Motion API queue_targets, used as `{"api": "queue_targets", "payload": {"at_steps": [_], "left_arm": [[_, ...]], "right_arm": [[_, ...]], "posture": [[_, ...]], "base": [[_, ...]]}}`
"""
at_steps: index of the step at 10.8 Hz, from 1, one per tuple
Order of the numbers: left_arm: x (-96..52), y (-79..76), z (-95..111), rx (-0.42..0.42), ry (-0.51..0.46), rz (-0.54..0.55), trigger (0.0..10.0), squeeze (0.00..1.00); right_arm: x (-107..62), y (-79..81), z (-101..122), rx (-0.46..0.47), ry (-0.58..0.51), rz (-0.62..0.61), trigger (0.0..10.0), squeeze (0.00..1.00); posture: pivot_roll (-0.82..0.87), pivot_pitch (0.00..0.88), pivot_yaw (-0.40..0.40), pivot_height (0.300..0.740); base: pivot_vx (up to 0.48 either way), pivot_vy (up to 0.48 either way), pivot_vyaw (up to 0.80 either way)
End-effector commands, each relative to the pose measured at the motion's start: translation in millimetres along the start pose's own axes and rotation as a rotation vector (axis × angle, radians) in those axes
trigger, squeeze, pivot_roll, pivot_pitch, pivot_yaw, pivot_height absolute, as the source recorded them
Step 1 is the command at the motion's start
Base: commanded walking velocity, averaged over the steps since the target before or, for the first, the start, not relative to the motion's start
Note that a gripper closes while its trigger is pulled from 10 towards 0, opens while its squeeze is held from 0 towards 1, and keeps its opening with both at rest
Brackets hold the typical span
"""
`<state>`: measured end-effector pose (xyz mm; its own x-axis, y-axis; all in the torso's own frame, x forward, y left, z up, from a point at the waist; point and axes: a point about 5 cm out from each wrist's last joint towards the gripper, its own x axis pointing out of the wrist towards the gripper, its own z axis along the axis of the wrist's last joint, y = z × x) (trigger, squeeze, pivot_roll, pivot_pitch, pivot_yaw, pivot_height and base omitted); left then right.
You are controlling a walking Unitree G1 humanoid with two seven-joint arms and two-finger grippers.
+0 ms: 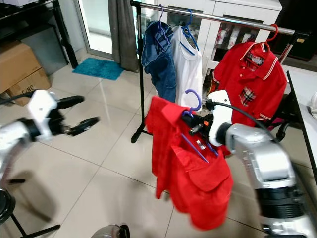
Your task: Hang hanger
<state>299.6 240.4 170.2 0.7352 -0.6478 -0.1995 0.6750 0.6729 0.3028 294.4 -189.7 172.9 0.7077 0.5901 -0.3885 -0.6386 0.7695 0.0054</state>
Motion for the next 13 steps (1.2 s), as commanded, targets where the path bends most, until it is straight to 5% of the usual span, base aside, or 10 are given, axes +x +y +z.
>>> {"api": "queue_targets", "payload": {"at_steps": [1,2,4,7,11,12,13], "left_arm": [[-8.1,11.7,5,0.022,-0.008,0.008,10.0,0.17],[-13.6,18.1,3,0.028,0.002,0.007,10.0,0.0],[-20.8,27.5,1,0.039,0.044,-0.07,10.0,0.0],[3.9,11.2,-6,-0.021,0.053,-0.263,10.0,0.0],[24.6,-5.1,-9,-0.048,0.061,-0.405,10.0,0.0],[26.4,-7.1,-11,-0.055,0.064,-0.42,7.5,0.0],[32.2,-13.2,-12,-0.087,0.043,-0.454,0.0,0.0]], "right_arm": [[-7.3,1.5,14,-0.057,-0.045,0.043,10.0,0.0],[-12.2,1.2,17,-0.076,-0.046,0.078,10.0,0.0],[-28.1,6.8,27,-0.127,-0.074,0.221,10.0,0.0],[-39.1,29.0,31,-0.152,-0.112,0.442,10.0,0.0],[-41.5,40.9,30,-0.144,-0.132,0.524,10.0,0.0],[-41.7,42.5,31,-0.144,-0.136,0.531,10.0,0.0],[-41.2,44.2,31,-0.146,-0.135,0.537,10.0,0.0]], "posture": [[-0.02,0.0,-0.011,0.74],[-0.02,0.0,-0.014,0.74],[-0.01,0.0,-0.018,0.74],[-0.02,0.0,-0.01,0.74],[-0.02,0.0,-0.003,0.74],[-0.02,0.0,0.007,0.74],[-0.03,0.0,0.012,0.74]], "base": [[0.0,0.0,0.0],[0.0,0.0,0.0],[0.0,0.0,0.0],[0.0,0.0,0.0],[0.0,0.0,0.0],[0.0,0.0,0.0],[0.0,0.0,0.0]]}}
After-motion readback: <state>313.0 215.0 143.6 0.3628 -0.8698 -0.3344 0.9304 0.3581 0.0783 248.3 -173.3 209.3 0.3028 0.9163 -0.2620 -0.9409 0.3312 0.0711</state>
